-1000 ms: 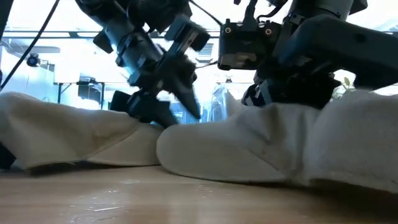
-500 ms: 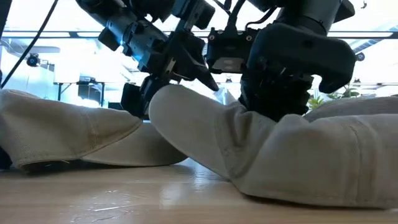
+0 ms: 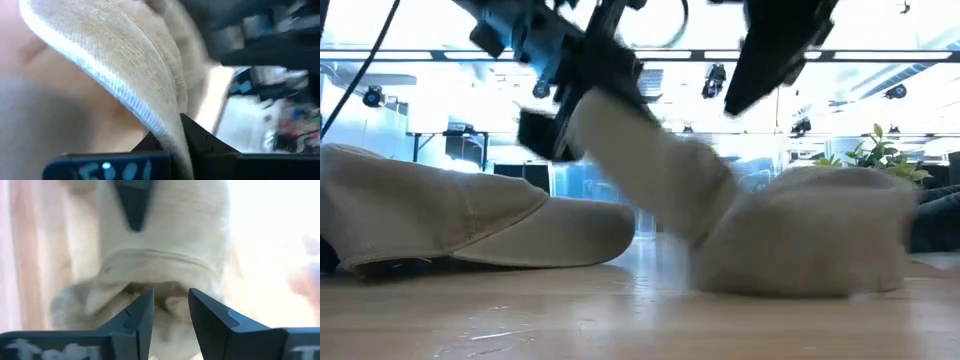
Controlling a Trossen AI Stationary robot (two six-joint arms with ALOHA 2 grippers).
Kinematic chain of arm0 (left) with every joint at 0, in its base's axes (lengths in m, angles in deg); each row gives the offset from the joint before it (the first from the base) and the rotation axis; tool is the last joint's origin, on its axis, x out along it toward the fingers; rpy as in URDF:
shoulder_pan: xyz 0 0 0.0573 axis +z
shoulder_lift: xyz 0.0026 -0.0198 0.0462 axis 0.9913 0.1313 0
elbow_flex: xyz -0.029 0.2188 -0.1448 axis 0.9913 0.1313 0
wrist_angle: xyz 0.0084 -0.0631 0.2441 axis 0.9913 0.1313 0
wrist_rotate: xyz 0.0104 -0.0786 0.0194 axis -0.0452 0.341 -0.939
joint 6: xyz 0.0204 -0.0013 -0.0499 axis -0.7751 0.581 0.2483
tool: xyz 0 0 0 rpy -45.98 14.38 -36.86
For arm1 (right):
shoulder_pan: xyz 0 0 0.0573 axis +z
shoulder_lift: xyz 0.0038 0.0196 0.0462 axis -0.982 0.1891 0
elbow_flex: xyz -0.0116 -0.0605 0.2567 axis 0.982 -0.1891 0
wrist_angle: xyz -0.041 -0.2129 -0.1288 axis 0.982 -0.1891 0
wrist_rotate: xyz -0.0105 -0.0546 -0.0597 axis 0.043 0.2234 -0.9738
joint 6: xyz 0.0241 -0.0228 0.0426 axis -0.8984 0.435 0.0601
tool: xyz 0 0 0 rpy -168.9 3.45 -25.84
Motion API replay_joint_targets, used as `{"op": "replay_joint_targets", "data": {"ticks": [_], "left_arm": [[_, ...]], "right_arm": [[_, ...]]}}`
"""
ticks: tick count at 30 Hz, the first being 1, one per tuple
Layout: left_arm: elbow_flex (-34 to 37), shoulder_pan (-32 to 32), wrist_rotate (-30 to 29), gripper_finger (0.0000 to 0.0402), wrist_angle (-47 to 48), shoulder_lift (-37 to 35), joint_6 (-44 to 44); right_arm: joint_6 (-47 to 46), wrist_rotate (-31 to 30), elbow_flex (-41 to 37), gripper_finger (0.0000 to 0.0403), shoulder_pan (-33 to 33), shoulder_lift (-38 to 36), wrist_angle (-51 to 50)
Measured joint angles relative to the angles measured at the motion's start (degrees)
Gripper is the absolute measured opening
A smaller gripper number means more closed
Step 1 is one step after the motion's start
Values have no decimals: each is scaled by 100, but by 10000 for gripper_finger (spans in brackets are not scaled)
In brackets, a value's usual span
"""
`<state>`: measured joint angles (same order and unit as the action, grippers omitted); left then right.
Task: Pick and place caps into container
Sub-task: Put the right brown cap into the right transparent container
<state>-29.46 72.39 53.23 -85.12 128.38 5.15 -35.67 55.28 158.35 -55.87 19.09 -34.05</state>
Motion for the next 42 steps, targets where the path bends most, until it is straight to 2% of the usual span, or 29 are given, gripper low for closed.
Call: {"op": "replay_joint_targets", "data": {"ticks": [5, 10, 14, 18, 21, 25, 29, 32, 36, 42], "left_arm": [[0, -30, -957, 7, -556, -710, 148], [-164, 12, -2731, 5, -667, -1398, 94], [-536, 182, -3671, 5, -659, -1628, -516], [-1281, 458, -4077, 5, 30, -1504, -1027], [-2041, 771, -4075, 5, 1126, -1130, -1132], [-3170, 1233, -3553, 5, 2424, -376, -1050], [-4102, 1659, -2748, 5, 2802, 431, -973], [-4645, 1941, -2513, 5, 3047, 981, -792], [-5017, 2342, -2202, 8, 3149, 1443, -550], [-4826, 2799, -1349, 8, 3365, 1884, -179]], "right_arm": [[-887, -1472, -5, 121, 219, -1126, -996], [-1840, -2847, -5, 121, 500, -2176, -1795], [-2074, -3355, -20, 121, 604, -2721, -2119], [-2106, -3370, -62, 121, 594, -2943, -2372], [-2381, -3369, -71, 121, 597, -2964, -2776], [-3096, -3310, -85, 121, 602, -2899, -3447], [-3399, -3205, -175, 121, 602, -2815, -3575], [-3522, -3131, -189, 121, 603, -2728, -3568], [-3716, -3110, -200, 121, 691, -2602, -3562], [-3817, -2998, -200, 121, 786, -2451, -3553]]}}
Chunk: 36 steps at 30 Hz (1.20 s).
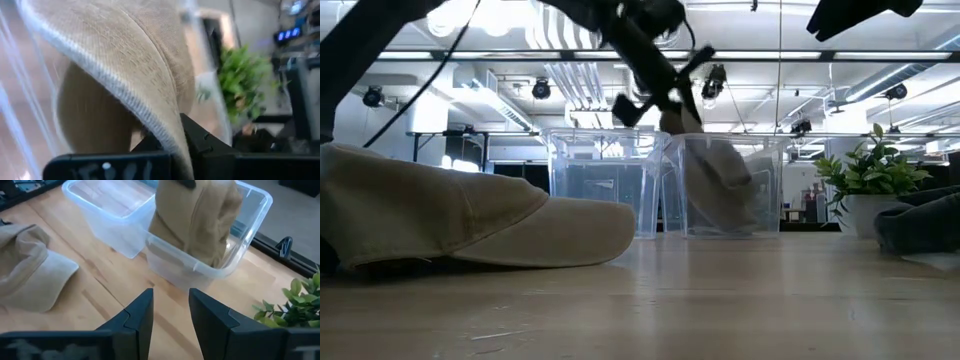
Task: Pick and place caps into container
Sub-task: Put the right brown cap into the right transparent container
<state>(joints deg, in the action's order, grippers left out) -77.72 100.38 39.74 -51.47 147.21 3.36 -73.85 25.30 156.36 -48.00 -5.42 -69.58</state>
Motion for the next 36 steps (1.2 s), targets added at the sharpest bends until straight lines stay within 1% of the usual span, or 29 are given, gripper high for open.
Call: {"op": "replay_joint_targets", "data": {"ticks": [1, 3, 8, 12, 14, 16, 19, 25, 27, 31, 36], "left_arm": [[43, 44, 231, 8, -27, 68, 7], [56, 84, 440, 8, -32, 195, 50], [66, 88, 398, 8, -88, 425, 102], [68, 87, 341, 10, -83, 482, -32], [68, 86, 247, 17, -74, 481, -143], [75, 82, 182, 31, -36, 455, -290], [77, 84, 44, 62, -20, 409, -495], [77, 86, 40, 128, 81, 312, -532], [79, 84, 58, 145, 134, 213, -718], [81, 84, 78, 163, 306, -164, -1386], [78, 81, 96, 165, 628, -820, -1924]], "right_arm": [[-2, 21, -2, 121, 2, 24, -2], [-20, 37, -8, 121, 2, 81, -2], [-31, 157, -13, 121, 2, 208, 6], [-65, 227, -40, 121, 6, 226, 31], [-125, 234, -60, 121, 6, 223, 29], [-131, 240, -63, 121, 6, 225, 41], [-132, 254, -63, 121, 6, 223, 47], [-131, 283, -63, 121, 6, 223, 68], [-131, 293, -63, 121, 15, 223, 70], [-129, 297, -63, 121, 23, 223, 81], [-92, 298, -63, 121, 26, 221, 85]]}}
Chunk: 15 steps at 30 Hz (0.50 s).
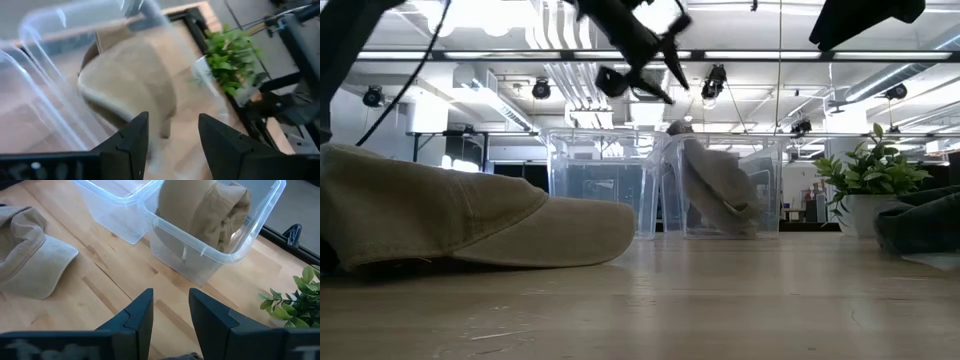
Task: Pick and place caps into container
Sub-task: Put the right brown cap into the right transparent container, then put the brown cap into the right transparent container
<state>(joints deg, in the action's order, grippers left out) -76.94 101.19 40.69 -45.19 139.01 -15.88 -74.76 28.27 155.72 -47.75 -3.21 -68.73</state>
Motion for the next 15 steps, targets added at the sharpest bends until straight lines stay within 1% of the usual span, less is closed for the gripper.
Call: {"op": "replay_joint_targets", "data": {"ticks": [3, 5, 8, 10, 11, 13, 15], "left_arm": [[1, -109, 48, 165, 443, -469, -331], [1, -317, 60, 165, 996, -826, -657], [50, -840, 57, 165, 1964, -1310, -1151], [162, -1351, -112, 165, 2610, -1513, -1261], [247, -1626, -274, 165, 2861, -1592, -1122], [516, -2170, -594, 165, 3236, -1697, -538], [902, -2666, -760, 165, 3319, -1789, 157]], "right_arm": [[2, 2, 0, 121, 0, -2, 3], [4, 39, -2, 121, 0, -2, 5], [30, 220, -22, 121, 0, -4, 118], [117, 410, -75, 121, -2, -4, 398], [178, 508, -125, 121, -10, -4, 629], [366, 749, -283, 121, -59, -4, 1280], [624, 1059, -537, 121, -150, -4, 2136]]}}
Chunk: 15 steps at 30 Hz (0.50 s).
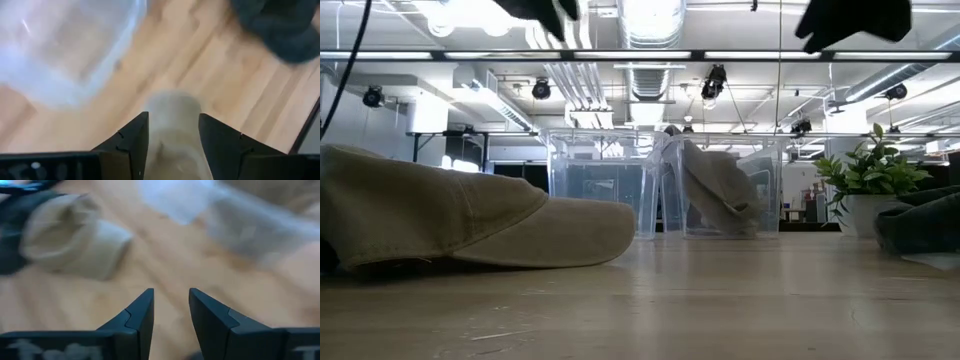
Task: Pick and place caps into container
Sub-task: Put the brown cap into the right transparent container
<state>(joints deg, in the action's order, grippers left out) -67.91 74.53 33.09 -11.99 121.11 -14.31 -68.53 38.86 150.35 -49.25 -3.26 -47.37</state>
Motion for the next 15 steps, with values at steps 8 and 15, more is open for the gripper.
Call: {"op": "replay_joint_targets", "data": {"ticks": [8, 15], "left_arm": [[1748, -1472, -33, 165, -22, -37, 2832], [3234, -1908, -131, 165, -1291, -32, 3976]], "right_arm": [[196, 599, -1410, 121, -440, 0, 3177], [-493, 1303, -2394, 121, -644, 0, 4393]]}}
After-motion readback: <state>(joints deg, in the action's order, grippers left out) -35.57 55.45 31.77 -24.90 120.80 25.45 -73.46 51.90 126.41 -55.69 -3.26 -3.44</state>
